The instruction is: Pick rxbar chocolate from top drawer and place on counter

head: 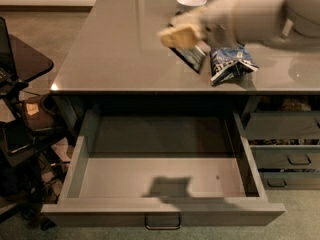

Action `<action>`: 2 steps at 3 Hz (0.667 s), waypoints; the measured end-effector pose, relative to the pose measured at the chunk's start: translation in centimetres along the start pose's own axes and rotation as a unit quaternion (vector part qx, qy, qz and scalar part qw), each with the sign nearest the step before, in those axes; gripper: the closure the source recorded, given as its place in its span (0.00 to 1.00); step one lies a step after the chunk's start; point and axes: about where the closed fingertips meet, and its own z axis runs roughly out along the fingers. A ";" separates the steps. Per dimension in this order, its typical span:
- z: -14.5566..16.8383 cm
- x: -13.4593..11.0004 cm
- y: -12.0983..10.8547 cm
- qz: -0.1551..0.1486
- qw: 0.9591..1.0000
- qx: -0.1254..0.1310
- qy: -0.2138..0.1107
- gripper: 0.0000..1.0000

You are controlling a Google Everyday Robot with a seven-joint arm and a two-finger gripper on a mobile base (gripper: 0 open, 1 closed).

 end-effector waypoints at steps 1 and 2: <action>5.5 -4.9 -1.1 -0.004 1.000 -0.017 -0.015 1.00; 8.5 -8.6 1.6 -0.015 0.998 -0.047 -0.033 1.00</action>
Offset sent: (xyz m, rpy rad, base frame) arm 0.0383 0.0397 0.0225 0.0169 -0.0111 0.0270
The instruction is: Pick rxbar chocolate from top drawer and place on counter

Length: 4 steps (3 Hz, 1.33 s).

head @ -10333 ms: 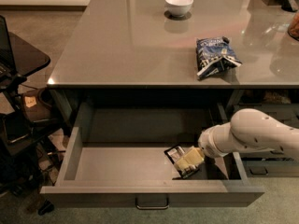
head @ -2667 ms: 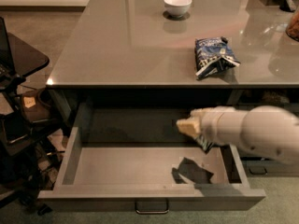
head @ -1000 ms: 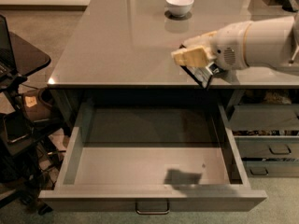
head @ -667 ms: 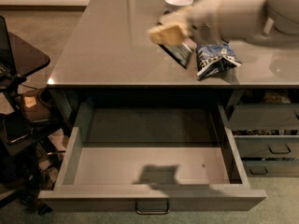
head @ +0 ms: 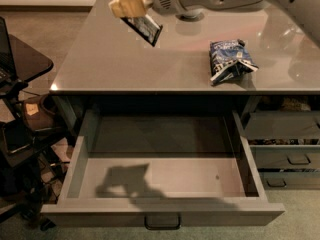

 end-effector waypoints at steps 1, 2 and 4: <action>0.0 2.4 -1.7 0.013 0.999 0.028 0.011 1.00; 2.2 4.7 -4.8 0.035 0.998 0.048 -0.005 1.00; 7.0 10.6 -9.7 0.091 0.994 0.060 0.000 1.00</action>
Offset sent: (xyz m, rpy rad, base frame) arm 0.1114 -0.0373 -0.0932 0.1089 0.0513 -0.1801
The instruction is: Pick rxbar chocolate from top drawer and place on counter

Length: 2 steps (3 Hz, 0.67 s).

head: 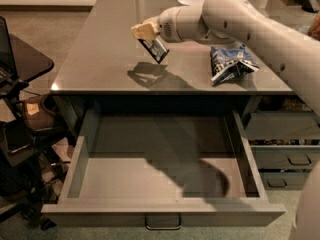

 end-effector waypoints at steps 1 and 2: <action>1.4 2.4 -0.4 0.027 1.000 -0.007 0.004 1.00; 2.0 4.3 -0.6 0.059 0.998 -0.009 -0.003 1.00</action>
Offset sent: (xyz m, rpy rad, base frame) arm 0.0119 -0.0076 -0.0698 0.1466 0.1291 -0.0497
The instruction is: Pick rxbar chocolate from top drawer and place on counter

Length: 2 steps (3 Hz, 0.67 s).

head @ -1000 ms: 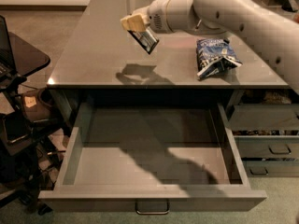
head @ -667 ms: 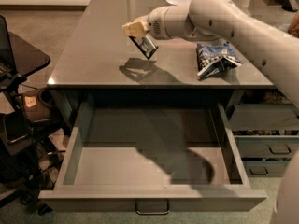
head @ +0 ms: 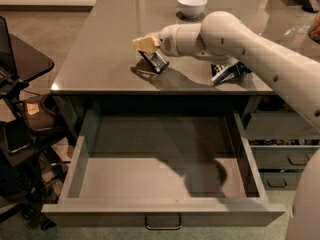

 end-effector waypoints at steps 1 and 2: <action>0.0 0.0 0.0 0.001 1.000 0.000 -0.001 0.81; 0.0 0.0 0.0 0.001 1.000 0.000 -0.001 0.58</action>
Offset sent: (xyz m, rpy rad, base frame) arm 0.0000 0.0002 -0.0002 0.0025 0.0009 -0.0005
